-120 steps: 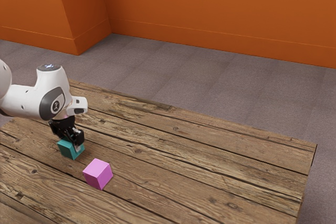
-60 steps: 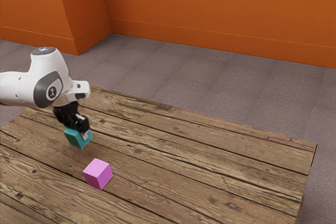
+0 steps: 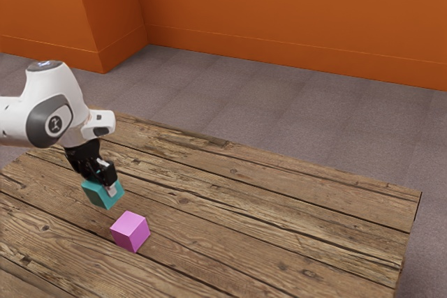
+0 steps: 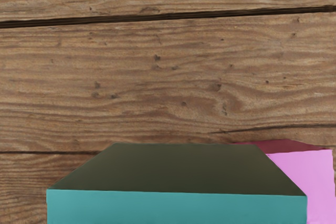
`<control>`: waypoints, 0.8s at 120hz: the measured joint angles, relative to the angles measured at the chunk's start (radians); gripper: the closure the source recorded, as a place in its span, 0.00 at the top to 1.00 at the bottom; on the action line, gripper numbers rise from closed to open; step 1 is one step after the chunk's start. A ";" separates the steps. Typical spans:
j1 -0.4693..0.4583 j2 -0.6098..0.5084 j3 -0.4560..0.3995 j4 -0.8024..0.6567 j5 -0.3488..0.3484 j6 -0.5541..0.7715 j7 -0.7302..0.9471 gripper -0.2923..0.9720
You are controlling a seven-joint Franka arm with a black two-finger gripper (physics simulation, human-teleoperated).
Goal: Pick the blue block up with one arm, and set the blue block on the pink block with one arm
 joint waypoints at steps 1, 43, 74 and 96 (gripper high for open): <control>0.000 -0.003 -0.001 -0.002 -0.001 0.000 0.000 0.47; 0.000 -0.056 -0.059 -0.055 -0.026 -0.009 -0.018 0.47; 0.001 -0.020 -0.108 -0.053 -0.019 0.045 -0.076 0.47; 0.001 0.017 -0.116 -0.058 -0.007 0.091 -0.119 0.47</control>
